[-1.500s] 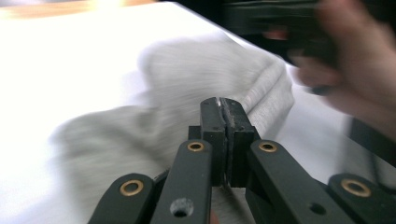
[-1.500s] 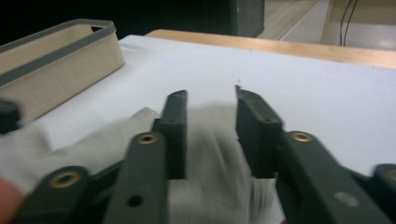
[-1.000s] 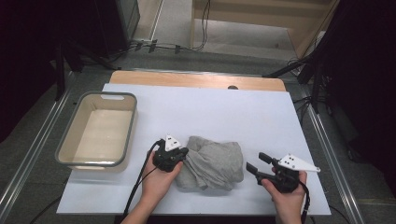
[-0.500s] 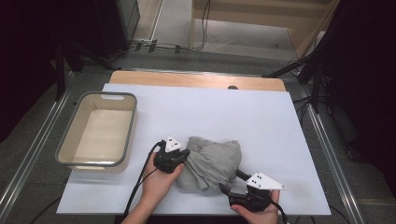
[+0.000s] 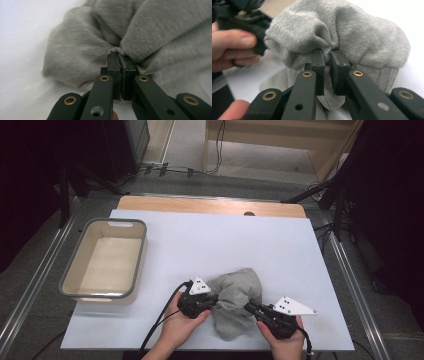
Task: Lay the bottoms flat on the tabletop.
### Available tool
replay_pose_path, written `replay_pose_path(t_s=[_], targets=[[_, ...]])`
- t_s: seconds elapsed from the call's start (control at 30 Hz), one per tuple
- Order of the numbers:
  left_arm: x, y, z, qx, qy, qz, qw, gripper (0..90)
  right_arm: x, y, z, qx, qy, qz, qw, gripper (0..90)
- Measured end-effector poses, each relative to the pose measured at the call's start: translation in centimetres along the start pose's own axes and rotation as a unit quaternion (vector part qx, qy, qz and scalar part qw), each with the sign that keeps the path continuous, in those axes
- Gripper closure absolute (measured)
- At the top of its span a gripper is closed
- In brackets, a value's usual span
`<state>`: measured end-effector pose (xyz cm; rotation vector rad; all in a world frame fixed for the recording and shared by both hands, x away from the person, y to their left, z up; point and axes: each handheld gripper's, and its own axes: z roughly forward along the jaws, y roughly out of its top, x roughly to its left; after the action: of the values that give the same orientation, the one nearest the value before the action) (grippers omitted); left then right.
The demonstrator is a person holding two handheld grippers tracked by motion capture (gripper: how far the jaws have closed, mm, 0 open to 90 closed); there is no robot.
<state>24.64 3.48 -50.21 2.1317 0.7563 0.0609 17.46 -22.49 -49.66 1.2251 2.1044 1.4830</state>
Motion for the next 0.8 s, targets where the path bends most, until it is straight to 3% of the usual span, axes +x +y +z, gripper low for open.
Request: replay_pose_path(t_s=[0.07,0.17,0.27,0.33,0.4,0.53,0.67,0.73,0.8], targets=[[-0.6,0.0,0.2,-0.001,-0.021,0.006,0.9998,88.5,-0.4,0.5,0.0,-0.003,-0.011,0.0,0.9999,81.2],[-1.9,0.0,0.3,-0.004,-0.043,0.033,0.9985,88.5,-1.4,1.6,0.2,-0.014,-0.023,0.007,0.9996,82.0],[-3.1,-0.1,0.2,-0.02,-0.074,0.063,0.995,88.5,-2.1,2.8,0.8,-0.023,-0.028,0.009,0.9993,82.2],[-3.6,0.1,-0.3,-0.019,-0.08,0.089,0.9927,87.7,-2.2,3.5,1.2,-0.026,-0.033,0.003,0.9991,82.2],[-3.8,0.4,-1.3,-0.031,-0.082,0.096,0.9915,78.2,-2.3,3.9,1.5,-0.032,-0.036,0.001,0.9988,82.2],[-3.6,1.8,-3.9,-0.076,-0.048,0.09,0.9919,51.3,-2.7,4.1,1.7,-0.042,-0.031,0.009,0.9986,82.2],[-3.7,4.0,-5.6,-0.11,-0.015,0.086,0.9901,38.3,-2.7,4.4,1.8,-0.046,-0.024,0.004,0.9987,82.2],[-4.0,5.0,-5.4,-0.108,0.01,0.107,0.9884,34.9,-2.6,4.6,2.0,-0.048,-0.018,0.005,0.9987,82.1],[-4.3,5.8,-4.7,-0.087,0.042,0.135,0.9862,34.4,-2.4,5.0,2.3,-0.048,-0.004,-0.001,0.9988,82.1]])
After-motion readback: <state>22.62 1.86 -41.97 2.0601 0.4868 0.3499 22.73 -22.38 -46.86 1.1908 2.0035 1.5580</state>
